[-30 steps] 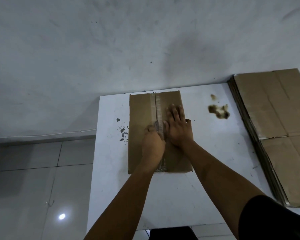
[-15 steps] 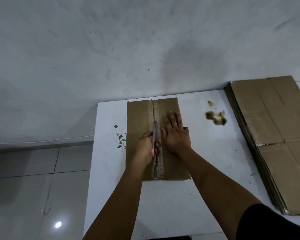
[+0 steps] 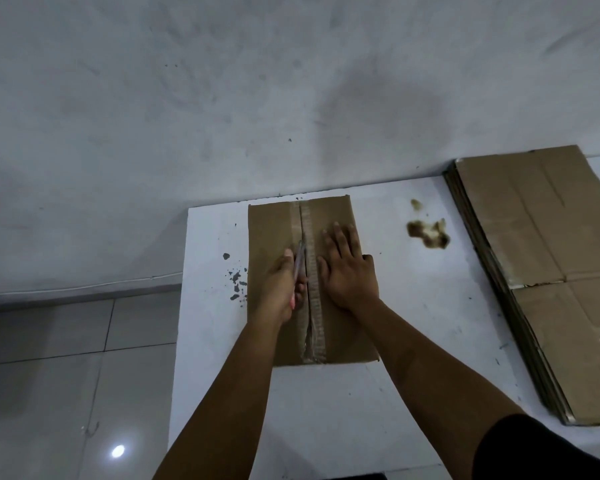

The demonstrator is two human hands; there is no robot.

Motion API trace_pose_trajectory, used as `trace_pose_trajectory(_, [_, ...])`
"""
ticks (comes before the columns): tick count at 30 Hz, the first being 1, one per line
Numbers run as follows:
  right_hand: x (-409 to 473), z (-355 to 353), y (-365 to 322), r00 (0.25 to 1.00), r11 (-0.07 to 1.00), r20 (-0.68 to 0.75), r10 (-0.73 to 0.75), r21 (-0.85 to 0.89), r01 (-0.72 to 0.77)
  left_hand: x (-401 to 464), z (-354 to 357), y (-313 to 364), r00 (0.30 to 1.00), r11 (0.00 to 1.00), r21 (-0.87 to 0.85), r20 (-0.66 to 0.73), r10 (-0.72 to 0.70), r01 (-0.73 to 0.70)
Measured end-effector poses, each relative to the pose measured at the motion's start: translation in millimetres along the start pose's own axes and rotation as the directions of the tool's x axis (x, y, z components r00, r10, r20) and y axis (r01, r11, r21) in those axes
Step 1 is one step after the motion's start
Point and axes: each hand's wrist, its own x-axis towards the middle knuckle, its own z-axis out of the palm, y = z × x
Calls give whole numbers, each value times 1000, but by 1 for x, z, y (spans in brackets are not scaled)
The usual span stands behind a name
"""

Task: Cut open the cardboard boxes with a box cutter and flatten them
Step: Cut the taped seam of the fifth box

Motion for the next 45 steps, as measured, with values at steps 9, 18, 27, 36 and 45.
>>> trace_pose_trajectory(9, [0, -2, -1, 1000, 1000, -13, 4, 10, -4, -2, 14, -4, 954, 891, 388, -86, 288, -234])
trace_pose_trajectory(18, [-1, 0, -2, 1000, 1000, -28, 6, -18, -6, -4, 24, -2, 923, 750, 623, -117, 367, -220])
trace_pose_trajectory(27, [0, 0, -1, 1000, 1000, -29, -1, -11, 1, -7, 12, -14, 961, 819, 552, -106, 256, -157])
trace_pose_trajectory(36, [7, -12, 8, 976, 999, 214, -37, 2, 37, -30, -1, -35, 967, 811, 564, -79, 241, -156])
trace_pose_trajectory(45, [-100, -5, 8, 975, 996, 206, -85, 32, 80, -46, -1, -31, 984, 890, 441, -68, 164, -118])
